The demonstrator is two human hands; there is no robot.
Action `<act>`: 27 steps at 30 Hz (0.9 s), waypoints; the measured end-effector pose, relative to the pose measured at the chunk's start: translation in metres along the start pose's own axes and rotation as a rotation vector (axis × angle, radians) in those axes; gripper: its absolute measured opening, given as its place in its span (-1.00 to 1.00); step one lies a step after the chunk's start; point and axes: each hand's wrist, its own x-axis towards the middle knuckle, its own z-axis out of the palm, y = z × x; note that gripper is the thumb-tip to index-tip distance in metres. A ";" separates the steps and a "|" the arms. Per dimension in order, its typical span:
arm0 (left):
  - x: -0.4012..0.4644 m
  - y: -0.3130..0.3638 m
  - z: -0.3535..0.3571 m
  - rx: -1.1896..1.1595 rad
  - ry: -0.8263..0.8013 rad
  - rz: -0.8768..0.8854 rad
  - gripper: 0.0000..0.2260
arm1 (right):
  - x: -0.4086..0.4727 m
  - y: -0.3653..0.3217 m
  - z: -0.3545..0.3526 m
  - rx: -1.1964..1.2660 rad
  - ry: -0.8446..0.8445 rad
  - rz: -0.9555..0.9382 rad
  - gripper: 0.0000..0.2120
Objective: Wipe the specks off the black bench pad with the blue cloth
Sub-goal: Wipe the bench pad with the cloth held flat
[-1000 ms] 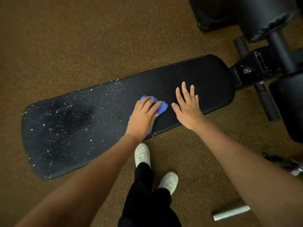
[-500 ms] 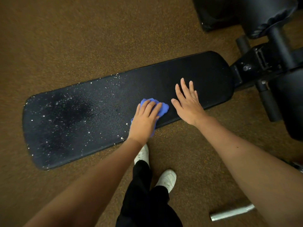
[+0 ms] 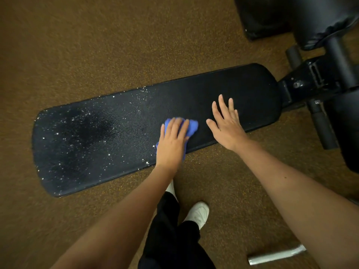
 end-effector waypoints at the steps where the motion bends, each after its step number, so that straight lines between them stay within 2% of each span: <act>1: 0.016 0.002 -0.001 -0.011 0.006 -0.087 -0.60 | 0.000 0.000 0.000 -0.005 -0.001 0.002 -0.43; 3: 0.034 0.004 -0.001 -0.007 0.024 -0.179 -0.61 | 0.001 0.001 -0.001 -0.009 -0.013 0.001 -0.43; 5: 0.030 0.006 0.003 -0.018 0.062 -0.191 -0.63 | 0.001 0.001 -0.001 -0.006 -0.026 0.006 -0.43; 10: -0.012 0.015 0.005 0.024 0.053 -0.111 -0.59 | 0.001 0.000 0.001 -0.026 -0.025 0.012 -0.41; 17: 0.041 -0.006 0.003 0.033 0.024 -0.120 -0.59 | 0.000 0.000 0.001 -0.051 -0.025 0.010 -0.39; 22: 0.085 -0.015 -0.004 -0.032 0.048 -0.325 -0.54 | -0.001 -0.001 0.001 -0.050 -0.010 0.008 -0.38; 24: 0.078 -0.010 -0.003 -0.045 0.051 -0.260 -0.56 | -0.001 -0.003 0.002 -0.058 -0.002 0.020 -0.38; 27: 0.059 -0.020 -0.004 -0.002 0.011 0.116 -0.60 | -0.001 -0.010 0.000 -0.065 0.008 0.044 -0.41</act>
